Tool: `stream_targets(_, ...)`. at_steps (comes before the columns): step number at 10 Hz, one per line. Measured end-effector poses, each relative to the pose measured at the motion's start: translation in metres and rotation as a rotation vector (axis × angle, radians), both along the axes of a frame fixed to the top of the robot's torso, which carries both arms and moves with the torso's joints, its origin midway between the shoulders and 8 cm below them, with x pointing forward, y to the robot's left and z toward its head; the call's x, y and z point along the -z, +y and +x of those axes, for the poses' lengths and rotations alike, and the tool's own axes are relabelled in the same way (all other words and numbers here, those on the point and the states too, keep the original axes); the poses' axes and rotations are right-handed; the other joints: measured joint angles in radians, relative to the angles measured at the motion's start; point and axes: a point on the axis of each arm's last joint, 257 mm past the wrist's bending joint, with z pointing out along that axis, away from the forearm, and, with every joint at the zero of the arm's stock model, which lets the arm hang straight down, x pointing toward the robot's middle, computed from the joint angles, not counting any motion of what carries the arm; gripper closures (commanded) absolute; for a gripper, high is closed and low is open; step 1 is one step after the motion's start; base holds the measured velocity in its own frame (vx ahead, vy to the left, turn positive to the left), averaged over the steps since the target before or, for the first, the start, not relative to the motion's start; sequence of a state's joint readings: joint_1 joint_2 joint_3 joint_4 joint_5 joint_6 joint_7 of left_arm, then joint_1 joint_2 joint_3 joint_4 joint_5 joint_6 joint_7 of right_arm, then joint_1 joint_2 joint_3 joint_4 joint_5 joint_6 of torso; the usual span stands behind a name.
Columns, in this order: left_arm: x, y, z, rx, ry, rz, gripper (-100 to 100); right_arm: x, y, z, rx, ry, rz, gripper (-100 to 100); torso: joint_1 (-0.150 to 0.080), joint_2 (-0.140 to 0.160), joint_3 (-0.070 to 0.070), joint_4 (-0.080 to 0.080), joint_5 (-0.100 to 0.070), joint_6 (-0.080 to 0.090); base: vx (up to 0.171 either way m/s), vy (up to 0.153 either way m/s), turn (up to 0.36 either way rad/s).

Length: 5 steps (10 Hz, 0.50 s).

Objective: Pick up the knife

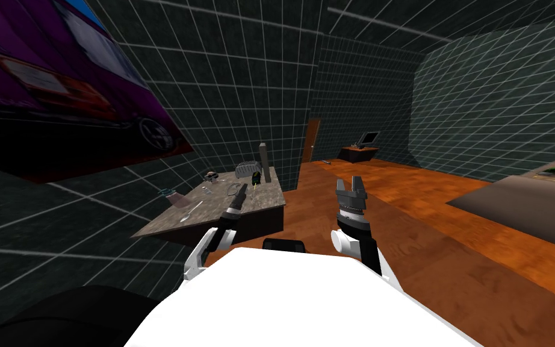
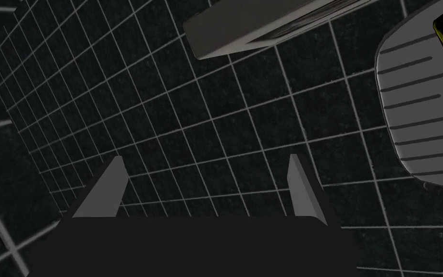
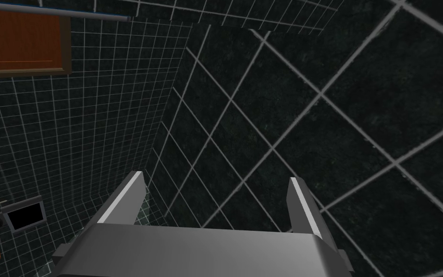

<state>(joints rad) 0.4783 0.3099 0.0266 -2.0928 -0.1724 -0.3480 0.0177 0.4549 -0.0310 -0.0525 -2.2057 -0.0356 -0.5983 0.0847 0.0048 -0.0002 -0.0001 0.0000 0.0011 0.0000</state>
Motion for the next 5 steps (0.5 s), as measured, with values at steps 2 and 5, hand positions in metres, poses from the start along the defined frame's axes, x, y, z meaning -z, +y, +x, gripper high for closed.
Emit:
stream_targets(2,0.030,0.014,0.005,-0.024,0.077,0.036,-100,0.000,0.000,0.000,0.000,0.000,0.000,0,-0.001,0.000,0.000,0.000,0.000,0.000,0.001,0.046,-0.060)
stream_targets(5,0.063,0.037,0.011,-0.060,0.184,0.096,-100,0.000,0.000,0.000,0.000,0.000,0.000,0,-0.002,0.000,0.000,0.000,0.000,0.000,0.000,0.028,-0.075)
